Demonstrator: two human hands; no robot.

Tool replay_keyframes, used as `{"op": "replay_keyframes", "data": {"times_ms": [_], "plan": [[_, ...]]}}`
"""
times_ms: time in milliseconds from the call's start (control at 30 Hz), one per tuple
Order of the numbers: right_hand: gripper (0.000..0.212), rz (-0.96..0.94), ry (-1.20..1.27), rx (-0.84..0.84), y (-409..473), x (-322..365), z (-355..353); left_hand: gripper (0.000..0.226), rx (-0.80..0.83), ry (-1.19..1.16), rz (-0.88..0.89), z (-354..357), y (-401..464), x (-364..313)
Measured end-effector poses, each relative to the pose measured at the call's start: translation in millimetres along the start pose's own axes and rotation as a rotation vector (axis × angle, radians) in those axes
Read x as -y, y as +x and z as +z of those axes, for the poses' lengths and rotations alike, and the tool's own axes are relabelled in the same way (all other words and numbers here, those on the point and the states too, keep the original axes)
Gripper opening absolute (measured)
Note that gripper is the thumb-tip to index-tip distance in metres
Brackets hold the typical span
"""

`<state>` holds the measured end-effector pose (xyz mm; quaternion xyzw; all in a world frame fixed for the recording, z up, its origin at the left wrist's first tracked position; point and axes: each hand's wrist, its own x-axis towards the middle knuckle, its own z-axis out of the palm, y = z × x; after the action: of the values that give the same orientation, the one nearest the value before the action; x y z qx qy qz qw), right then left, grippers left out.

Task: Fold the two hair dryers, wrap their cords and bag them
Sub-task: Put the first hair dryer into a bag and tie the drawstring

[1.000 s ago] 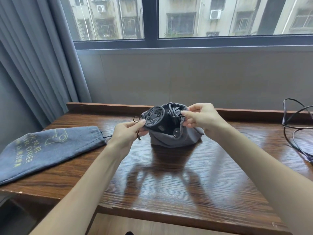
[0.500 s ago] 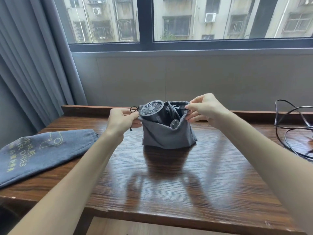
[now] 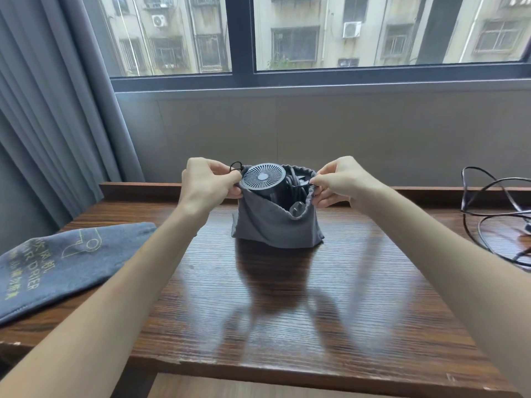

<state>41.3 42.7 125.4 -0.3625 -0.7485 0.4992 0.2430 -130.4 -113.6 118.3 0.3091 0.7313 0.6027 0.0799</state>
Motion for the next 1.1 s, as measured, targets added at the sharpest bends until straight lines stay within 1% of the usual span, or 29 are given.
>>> {"op": "replay_keyframes", "data": {"times_ms": [100, 200, 367, 500, 667, 767, 833, 900, 1000, 1100], "plan": [[0.011, -0.01, 0.012, -0.005, 0.9, 1.7, -4.4, 0.006, -0.003, -0.026, 0.022, -1.7, 3.4, -3.5], [0.011, -0.015, 0.023, 0.004, -0.1, 2.4, -10.4, 0.01, -0.005, -0.069, 0.027, -5.3, 8.8, -8.5], [0.009, 0.006, 0.032, 0.025, -1.7, 7.0, -16.6, 0.017, 0.057, -0.101, -0.002, -9.9, 7.2, -10.9], [0.006, 0.0, 0.105, 0.033, -0.6, 11.1, -18.6, 0.02, 0.043, -0.141, -0.027, -9.2, 10.7, -12.0], [0.008, 0.005, 0.151, 0.028, 2.5, 13.8, -20.1, 0.021, 0.037, -0.19, -0.073, -10.6, 14.2, -19.0], [0.007, 0.011, 0.136, 0.01, 4.4, 19.2, -22.6, 0.023, 0.034, -0.223, -0.05, -10.1, 17.6, -28.4], [0.005, 0.003, 0.183, -0.002, 6.6, 24.5, -26.7, 0.023, 0.022, -0.21, -0.028, -10.5, 20.6, -32.6], [0.004, -0.013, 0.158, -0.019, 8.5, 28.5, -29.9, 0.024, 0.022, -0.209, -0.023, -11.7, 22.9, -35.0], [0.006, -0.028, 0.159, -0.045, 10.5, 31.8, -32.7, 0.023, 0.035, -0.222, -0.029, -12.7, 23.8, -37.9], [0.009, -0.031, 0.177, -0.034, 13.8, 36.4, -38.0, 0.02, 0.044, -0.23, -0.013, -11.9, 24.7, -43.7]]}}
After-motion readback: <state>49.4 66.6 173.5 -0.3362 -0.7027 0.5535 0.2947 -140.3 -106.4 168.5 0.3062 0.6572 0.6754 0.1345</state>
